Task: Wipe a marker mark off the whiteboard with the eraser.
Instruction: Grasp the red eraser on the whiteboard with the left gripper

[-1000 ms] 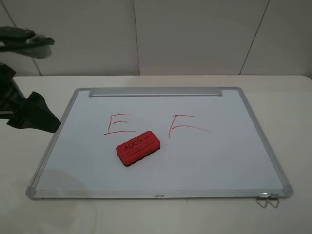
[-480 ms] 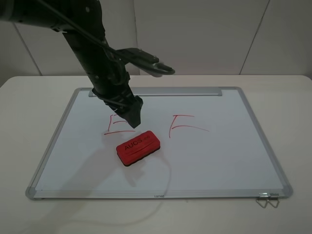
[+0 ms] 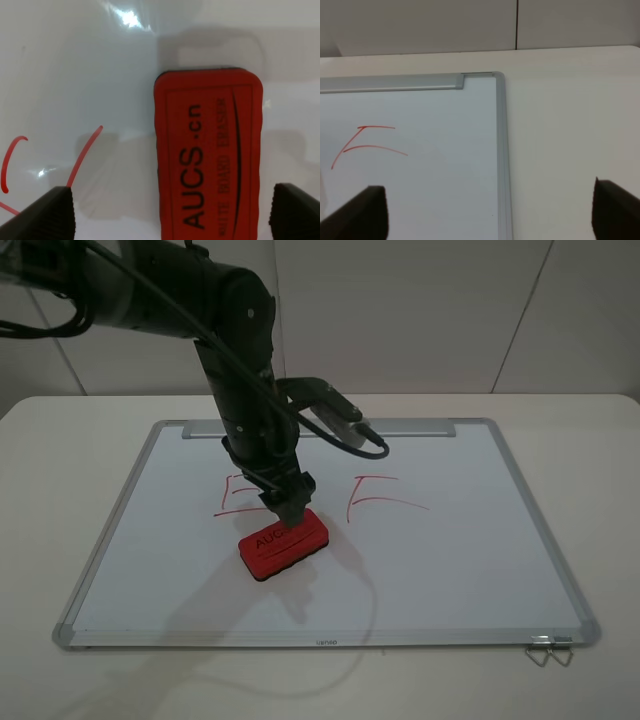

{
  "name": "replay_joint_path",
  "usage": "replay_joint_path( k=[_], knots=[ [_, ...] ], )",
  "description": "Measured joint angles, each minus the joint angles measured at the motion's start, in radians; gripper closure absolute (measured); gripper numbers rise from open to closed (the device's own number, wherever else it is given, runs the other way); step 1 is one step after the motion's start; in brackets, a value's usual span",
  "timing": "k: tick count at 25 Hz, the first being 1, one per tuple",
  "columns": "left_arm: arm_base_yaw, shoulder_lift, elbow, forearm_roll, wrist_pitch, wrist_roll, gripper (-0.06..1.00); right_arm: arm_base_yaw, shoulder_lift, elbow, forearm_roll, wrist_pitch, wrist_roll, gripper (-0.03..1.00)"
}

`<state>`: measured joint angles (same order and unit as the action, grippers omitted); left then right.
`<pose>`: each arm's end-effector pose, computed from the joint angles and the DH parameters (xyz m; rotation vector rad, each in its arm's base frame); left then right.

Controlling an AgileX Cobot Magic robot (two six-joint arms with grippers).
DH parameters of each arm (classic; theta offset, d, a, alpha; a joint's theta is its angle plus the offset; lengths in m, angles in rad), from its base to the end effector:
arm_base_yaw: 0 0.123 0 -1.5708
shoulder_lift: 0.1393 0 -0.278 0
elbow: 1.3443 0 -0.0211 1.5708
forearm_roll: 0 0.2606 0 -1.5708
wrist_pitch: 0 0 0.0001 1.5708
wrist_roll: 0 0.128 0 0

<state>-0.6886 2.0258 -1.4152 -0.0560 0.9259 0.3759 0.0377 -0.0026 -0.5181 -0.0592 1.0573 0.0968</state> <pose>0.3109 -0.2633 0.1144 1.4957 2.6320 -0.0987 0.0418 -0.0050 0.2715 0.0630 2.0179 0.0148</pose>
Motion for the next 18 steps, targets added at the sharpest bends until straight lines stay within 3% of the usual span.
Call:
replay_joint_path(
  k=[18],
  knots=[
    [-0.047, 0.067, 0.005, 0.032, -0.024, -0.025, 0.17, 0.0, 0.0, 0.0, 0.0, 0.0, 0.0, 0.24]
  ],
)
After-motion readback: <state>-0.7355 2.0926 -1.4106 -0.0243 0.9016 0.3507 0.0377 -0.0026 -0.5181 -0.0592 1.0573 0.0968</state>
